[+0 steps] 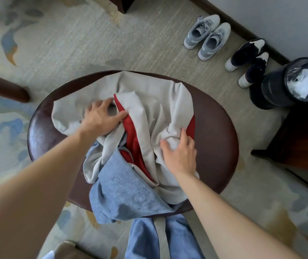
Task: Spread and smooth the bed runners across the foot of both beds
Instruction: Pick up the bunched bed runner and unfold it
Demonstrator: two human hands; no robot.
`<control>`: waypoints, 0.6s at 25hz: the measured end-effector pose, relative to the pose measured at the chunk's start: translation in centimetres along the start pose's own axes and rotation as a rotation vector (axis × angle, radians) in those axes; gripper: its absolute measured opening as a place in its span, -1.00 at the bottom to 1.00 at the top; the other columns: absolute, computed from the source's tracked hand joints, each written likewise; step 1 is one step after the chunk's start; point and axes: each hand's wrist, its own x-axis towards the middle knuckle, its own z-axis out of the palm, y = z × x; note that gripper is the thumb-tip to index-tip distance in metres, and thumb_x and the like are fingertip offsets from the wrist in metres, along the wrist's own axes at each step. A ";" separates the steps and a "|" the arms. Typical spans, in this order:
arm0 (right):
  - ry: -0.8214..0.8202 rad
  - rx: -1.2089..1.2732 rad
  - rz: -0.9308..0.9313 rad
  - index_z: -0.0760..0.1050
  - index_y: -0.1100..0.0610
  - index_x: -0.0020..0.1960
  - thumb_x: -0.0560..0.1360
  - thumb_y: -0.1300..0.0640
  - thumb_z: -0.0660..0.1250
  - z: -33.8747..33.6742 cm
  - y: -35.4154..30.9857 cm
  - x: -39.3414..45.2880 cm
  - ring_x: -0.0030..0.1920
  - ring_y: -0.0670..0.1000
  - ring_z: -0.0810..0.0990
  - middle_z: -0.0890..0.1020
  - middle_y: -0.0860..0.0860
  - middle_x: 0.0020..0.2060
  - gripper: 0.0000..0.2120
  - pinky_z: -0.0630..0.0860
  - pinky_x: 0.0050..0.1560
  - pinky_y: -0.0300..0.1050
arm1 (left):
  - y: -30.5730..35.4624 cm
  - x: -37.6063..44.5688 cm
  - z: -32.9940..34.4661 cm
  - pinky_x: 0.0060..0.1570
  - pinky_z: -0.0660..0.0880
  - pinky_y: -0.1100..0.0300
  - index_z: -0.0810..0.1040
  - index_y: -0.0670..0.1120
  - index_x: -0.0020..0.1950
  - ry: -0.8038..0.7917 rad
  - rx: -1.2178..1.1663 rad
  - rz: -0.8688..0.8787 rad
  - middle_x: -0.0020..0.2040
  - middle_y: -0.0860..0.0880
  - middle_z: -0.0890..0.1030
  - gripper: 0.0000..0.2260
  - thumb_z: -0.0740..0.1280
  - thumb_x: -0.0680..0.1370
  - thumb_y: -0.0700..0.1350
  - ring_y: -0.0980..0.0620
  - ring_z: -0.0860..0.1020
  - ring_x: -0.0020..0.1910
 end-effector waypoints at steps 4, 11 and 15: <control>-0.089 0.140 -0.026 0.09 -0.13 0.56 0.51 -0.25 0.26 1.0 -2.9 -0.4 0.39 0.23 0.33 0.27 0.07 0.48 -0.30 0.33 0.32 0.11 | 2.5 -5.0 3.4 0.34 0.39 -0.07 0.44 0.08 0.31 -0.061 -0.416 0.030 0.21 -0.10 0.59 -0.38 0.18 0.36 0.40 -0.13 0.51 0.26; -0.222 0.215 -0.133 0.17 -0.19 0.52 0.57 -0.04 0.21 0.0 -6.3 -3.0 0.42 0.11 0.37 0.32 -0.01 0.46 -0.45 0.34 0.40 0.04 | 4.0 -10.6 4.4 0.32 0.40 -0.05 0.53 -0.05 0.15 0.014 -0.736 -0.056 0.08 -0.06 0.61 -0.72 0.31 0.49 0.04 -0.06 0.48 0.20; -0.258 0.219 -0.215 0.20 -0.23 0.50 0.54 0.01 0.22 -2.3 -9.7 -4.9 0.38 0.08 0.40 0.36 -0.04 0.42 -0.45 0.34 0.37 0.00 | 3.9 -12.5 0.8 0.27 0.47 -0.02 0.53 -0.04 0.18 0.110 -0.894 -0.048 0.10 -0.04 0.57 -0.74 0.33 0.50 -0.07 0.00 0.54 0.16</control>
